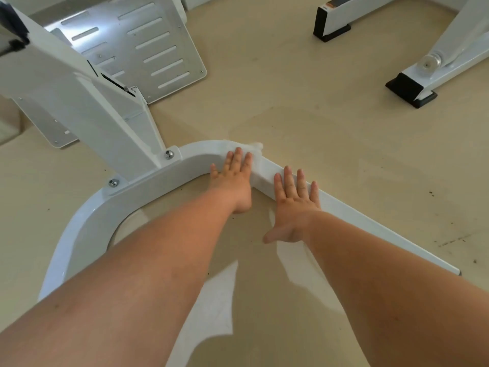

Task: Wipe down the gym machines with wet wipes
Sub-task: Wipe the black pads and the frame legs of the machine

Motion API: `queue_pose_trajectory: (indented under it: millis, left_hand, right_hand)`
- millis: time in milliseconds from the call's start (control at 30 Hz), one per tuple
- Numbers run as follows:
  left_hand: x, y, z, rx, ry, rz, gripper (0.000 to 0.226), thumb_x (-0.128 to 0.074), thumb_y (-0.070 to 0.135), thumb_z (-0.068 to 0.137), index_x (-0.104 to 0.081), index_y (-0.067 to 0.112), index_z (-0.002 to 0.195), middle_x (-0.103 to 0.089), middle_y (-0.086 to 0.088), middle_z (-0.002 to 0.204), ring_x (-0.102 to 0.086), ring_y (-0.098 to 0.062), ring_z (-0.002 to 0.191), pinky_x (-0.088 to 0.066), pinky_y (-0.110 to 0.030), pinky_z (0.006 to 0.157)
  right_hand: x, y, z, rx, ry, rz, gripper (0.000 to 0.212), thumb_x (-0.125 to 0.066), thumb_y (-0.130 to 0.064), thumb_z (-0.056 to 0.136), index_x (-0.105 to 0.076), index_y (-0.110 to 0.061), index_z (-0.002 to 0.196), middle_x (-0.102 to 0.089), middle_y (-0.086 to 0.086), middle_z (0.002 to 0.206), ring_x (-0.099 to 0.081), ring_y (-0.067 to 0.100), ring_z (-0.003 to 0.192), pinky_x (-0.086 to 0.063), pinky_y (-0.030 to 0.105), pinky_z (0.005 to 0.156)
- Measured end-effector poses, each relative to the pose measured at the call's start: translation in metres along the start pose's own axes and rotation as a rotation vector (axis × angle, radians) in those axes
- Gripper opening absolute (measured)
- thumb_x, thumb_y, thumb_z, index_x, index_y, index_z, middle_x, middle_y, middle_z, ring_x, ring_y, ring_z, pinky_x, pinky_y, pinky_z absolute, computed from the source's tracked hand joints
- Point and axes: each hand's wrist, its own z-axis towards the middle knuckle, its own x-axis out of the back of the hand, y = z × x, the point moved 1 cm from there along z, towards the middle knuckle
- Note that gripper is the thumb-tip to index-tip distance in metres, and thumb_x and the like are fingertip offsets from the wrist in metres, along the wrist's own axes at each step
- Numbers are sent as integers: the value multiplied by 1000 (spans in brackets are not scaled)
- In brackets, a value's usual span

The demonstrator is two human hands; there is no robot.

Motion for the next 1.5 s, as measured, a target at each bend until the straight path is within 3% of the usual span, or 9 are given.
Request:
queue_pose_trajectory:
  millis: [300, 533, 800, 1067, 1133, 1267, 1433, 1500]
  left_hand:
    - [21, -68, 8, 319, -74, -73, 102, -49, 10, 84, 23, 17, 157, 27, -9, 165, 14, -29, 155, -4, -55, 124]
    - [11, -22, 11, 82, -26, -159, 98, -50, 13, 89, 18, 22, 159, 29, 0, 165, 19, -22, 154, -1, -56, 123]
    - [23, -90, 7, 291, -119, -24, 106, -53, 13, 85, 24, 20, 157, 29, -3, 165, 15, -21, 155, -4, -59, 123]
    - [12, -15, 1, 15, -67, -3, 106, -51, 7, 83, 26, 20, 156, 34, -4, 162, 23, -24, 153, 1, -58, 123]
    - [8, 16, -5, -69, -42, 21, 107, -53, 6, 85, 25, 21, 156, 34, -3, 162, 24, -23, 152, 3, -58, 123]
    - [-4, 66, -25, -202, -20, 72, 116, -69, 24, 89, 25, 20, 156, 34, -2, 162, 27, -23, 151, 4, -60, 122]
    - [-22, 95, -49, -249, -6, 102, 100, -46, 2, 91, 31, 16, 153, 43, -4, 157, 34, -25, 148, 6, -60, 122]
    - [-30, 116, -65, -305, -3, 112, 95, -42, 5, 94, 32, 15, 152, 44, -5, 156, 35, -27, 147, 7, -61, 121]
  right_hand:
    - [6, 4, 4, 25, -81, 20, 151, -75, -77, 67, 36, -20, 153, 49, 4, 155, 42, 31, 145, 17, 56, 122]
    - [3, 2, 2, 25, -70, 6, 151, -74, -76, 67, 38, -20, 152, 50, 5, 154, 44, 32, 143, 18, 57, 122]
    - [4, 3, 2, 41, -63, 20, 153, -74, -78, 66, 39, -20, 151, 52, 5, 153, 46, 32, 142, 19, 57, 121]
    - [0, 12, 4, 100, -20, 124, 153, -79, -74, 63, 31, -21, 155, 46, 1, 157, 44, 27, 144, 21, 52, 121]
    - [2, 14, 4, 133, 55, 221, 146, -82, -61, 68, 24, -19, 159, 36, 0, 164, 35, 24, 150, 17, 47, 123]
    - [-7, 25, -11, 155, 256, 438, 134, -82, -36, 73, 16, -16, 162, 21, 1, 170, 23, 19, 155, 11, 35, 125]
    - [-49, 60, -63, -122, 340, 199, 120, -63, -48, 86, 25, -8, 157, 32, 11, 165, 33, 30, 151, 15, 47, 125]
    - [-60, 75, -80, -243, 337, 150, 114, -54, -50, 90, 29, -6, 154, 37, 14, 162, 37, 32, 149, 18, 50, 124]
